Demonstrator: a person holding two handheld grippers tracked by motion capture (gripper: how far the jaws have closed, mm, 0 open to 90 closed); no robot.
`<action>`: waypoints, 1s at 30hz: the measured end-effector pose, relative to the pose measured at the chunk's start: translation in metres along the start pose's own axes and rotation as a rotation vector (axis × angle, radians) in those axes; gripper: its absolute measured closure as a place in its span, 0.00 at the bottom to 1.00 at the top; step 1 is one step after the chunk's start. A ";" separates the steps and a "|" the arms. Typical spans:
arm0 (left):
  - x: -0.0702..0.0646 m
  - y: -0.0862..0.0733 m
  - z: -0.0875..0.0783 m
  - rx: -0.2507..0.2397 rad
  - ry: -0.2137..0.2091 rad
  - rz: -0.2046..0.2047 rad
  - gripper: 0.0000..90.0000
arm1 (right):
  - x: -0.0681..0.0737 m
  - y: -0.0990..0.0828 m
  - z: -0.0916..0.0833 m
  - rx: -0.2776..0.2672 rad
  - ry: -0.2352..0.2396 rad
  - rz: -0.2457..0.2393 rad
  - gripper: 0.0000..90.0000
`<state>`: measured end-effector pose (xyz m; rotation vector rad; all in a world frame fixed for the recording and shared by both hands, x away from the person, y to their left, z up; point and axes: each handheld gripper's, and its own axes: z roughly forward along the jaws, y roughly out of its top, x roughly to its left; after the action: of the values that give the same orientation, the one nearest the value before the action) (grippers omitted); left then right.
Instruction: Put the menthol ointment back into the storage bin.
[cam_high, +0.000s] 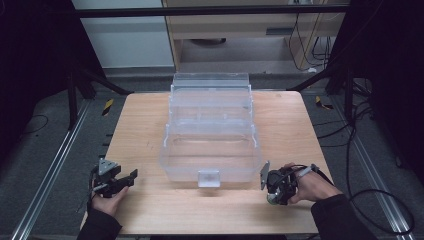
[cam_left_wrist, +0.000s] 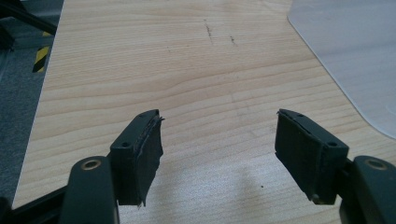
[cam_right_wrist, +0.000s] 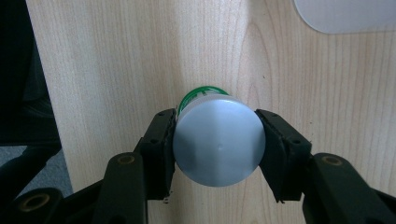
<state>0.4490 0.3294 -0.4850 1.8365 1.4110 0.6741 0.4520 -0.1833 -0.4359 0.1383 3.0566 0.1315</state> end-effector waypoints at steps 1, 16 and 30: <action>0.000 0.000 0.000 0.000 0.000 0.000 0.35 | 0.000 0.000 0.000 0.000 0.000 0.000 0.56; 0.000 0.000 0.000 0.002 0.001 0.002 0.35 | -0.006 -0.004 -0.029 -0.027 -0.026 0.050 0.56; 0.000 0.000 0.001 0.005 -0.002 0.003 0.34 | -0.016 -0.006 -0.057 -0.068 -0.043 0.078 0.56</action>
<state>0.4494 0.3288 -0.4856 1.8433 1.4102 0.6708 0.4628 -0.1956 -0.3783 0.2529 3.0001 0.2339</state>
